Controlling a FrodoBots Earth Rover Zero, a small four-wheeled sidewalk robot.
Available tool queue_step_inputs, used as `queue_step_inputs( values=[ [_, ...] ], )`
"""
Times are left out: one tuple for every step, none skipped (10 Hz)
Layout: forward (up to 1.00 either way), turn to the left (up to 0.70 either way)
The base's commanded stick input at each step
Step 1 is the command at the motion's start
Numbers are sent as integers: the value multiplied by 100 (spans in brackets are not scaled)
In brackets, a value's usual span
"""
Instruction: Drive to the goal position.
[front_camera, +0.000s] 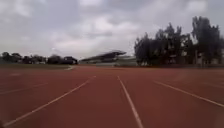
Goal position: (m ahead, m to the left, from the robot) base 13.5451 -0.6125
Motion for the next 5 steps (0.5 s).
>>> queue_step_inputs(
  values=[
    [45,-27],
    [45,-27],
    [45,-27],
    [45,-27],
    [45,-27]
  ],
)
